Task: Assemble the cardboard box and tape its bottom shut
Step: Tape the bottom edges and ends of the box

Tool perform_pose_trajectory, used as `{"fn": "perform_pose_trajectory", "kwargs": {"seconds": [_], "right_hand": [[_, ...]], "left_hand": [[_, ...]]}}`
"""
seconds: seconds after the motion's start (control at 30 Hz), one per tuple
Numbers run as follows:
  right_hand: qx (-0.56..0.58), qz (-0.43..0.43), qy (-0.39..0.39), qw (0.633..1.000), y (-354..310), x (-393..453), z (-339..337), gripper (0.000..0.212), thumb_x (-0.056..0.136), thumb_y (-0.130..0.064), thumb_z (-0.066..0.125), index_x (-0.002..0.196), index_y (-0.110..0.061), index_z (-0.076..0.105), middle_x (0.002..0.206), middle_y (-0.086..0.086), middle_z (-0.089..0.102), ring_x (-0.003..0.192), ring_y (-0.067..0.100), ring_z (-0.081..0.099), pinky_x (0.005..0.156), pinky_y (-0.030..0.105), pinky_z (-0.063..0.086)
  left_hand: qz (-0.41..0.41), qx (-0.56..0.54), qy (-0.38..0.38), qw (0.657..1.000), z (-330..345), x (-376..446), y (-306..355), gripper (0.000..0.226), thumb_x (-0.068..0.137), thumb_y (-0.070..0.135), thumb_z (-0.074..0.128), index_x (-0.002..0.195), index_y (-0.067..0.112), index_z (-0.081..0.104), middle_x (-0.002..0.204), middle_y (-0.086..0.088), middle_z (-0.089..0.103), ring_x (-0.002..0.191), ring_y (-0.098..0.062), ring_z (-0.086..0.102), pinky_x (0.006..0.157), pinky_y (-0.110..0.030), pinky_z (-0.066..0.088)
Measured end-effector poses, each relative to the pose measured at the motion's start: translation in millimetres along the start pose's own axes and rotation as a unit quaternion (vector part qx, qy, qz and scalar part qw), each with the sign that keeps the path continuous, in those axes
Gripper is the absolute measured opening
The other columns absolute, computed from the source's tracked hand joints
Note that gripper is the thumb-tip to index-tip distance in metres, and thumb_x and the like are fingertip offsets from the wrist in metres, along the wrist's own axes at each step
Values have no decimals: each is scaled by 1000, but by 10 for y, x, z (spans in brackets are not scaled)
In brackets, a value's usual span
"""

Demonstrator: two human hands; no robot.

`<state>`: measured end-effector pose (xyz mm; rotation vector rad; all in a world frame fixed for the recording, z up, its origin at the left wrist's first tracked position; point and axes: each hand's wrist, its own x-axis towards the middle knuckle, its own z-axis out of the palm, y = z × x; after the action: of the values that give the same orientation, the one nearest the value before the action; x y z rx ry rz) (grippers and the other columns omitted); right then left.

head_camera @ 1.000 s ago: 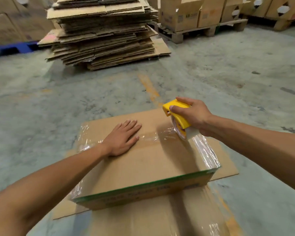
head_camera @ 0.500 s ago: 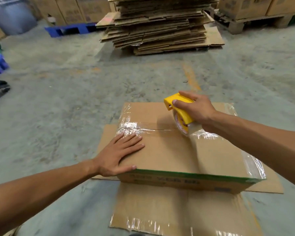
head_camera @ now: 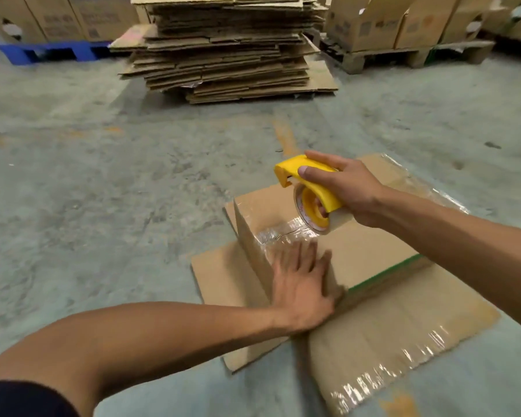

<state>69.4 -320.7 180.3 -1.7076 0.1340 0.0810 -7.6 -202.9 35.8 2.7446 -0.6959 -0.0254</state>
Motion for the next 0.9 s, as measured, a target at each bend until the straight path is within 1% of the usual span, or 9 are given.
{"fn": "perform_pose_trajectory", "kwargs": {"seconds": [0.1,0.3,0.37,0.43,0.47,0.6,0.67,0.77,0.9], "right_hand": [[5,3,2,1000,-47,-132,-259,51,79,-29,79,128,-28,64,84,3,69,47,16,56,45,26,49],[4,31,-46,998,-75,-445,-933,44,90,-34,63,133,-28,58,61,-2,60,45,13,50,37,24,45],[2,54,-63,997,-65,-575,-1185,47,89,-36,58,135,-30,55,55,-4,56,41,10,46,35,23,42],[10,83,-75,994,-56,-713,-1428,50,85,-36,56,135,-32,54,53,-4,53,39,9,43,33,21,39],[12,97,-78,992,-50,-778,-1537,53,83,-36,57,136,-32,53,51,-3,51,37,8,42,33,20,38],[16,143,-99,985,-13,-955,-1804,61,77,-40,57,137,-34,48,45,-5,53,32,6,40,33,18,35],[37,155,-117,980,20,-967,-1857,70,72,-44,66,139,-34,47,45,-4,51,32,7,40,34,17,34],[57,167,-146,973,61,-930,-1883,85,56,-53,86,134,-38,55,44,-1,44,33,9,40,36,19,35],[62,169,-157,971,69,-894,-1889,90,54,-56,87,136,-38,54,44,1,43,34,10,41,37,21,36]], "left_hand": [[48,-8,-81,996,62,198,402,75,86,61,22,154,29,18,165,-2,4,151,-31,-5,115,-58,-7],[99,-196,-194,956,34,466,1007,66,83,35,37,148,29,35,164,3,16,151,-13,4,113,-51,-19],[79,-319,-198,923,-29,530,1059,52,89,22,44,140,25,47,154,-1,40,144,-14,31,120,-43,5],[20,-446,-193,874,-126,582,1014,31,93,22,48,121,22,61,126,-6,65,115,-20,61,107,-39,41],[-23,-518,-198,832,-204,604,972,22,96,23,47,110,22,64,112,-7,71,101,-22,68,101,-43,48],[-195,-699,-273,632,-607,785,709,47,100,45,39,113,8,65,92,-11,75,79,-24,73,81,-38,53],[-216,-734,-310,565,-773,847,596,63,94,58,43,118,4,64,95,-12,74,78,-23,73,75,-35,55],[-219,-757,-314,529,-868,871,583,59,90,57,53,109,3,67,91,-10,73,76,-21,72,68,-33,58],[-225,-773,-306,509,-898,854,634,31,88,37,66,88,6,72,84,-8,72,70,-17,70,65,-30,57]]}}
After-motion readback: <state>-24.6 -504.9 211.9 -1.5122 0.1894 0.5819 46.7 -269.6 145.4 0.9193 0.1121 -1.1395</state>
